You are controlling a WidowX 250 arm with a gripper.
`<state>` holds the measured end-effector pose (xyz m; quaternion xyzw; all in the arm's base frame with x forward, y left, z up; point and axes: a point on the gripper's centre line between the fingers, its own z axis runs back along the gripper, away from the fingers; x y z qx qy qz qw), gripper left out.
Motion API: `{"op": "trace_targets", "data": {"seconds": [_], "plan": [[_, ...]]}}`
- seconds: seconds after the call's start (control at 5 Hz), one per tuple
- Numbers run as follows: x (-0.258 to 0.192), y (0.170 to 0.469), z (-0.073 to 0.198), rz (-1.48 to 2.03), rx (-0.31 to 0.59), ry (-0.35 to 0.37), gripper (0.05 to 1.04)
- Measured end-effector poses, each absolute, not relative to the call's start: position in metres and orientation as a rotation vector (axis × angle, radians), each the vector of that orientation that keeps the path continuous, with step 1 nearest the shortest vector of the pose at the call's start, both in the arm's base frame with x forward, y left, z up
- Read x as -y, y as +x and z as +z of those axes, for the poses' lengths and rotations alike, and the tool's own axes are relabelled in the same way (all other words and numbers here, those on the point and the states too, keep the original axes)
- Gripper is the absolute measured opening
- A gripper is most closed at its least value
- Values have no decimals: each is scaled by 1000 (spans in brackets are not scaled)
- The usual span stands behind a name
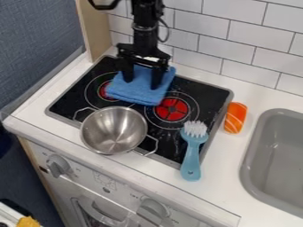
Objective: Moved the blue cloth to the left burner besides the silver pot
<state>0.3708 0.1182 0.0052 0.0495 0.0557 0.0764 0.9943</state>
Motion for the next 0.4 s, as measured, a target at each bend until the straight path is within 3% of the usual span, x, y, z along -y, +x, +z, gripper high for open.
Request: {"op": "trace_targets", "data": {"seconds": [0.4], "plan": [[-155,351,2,175,-118,94,1001]]}}
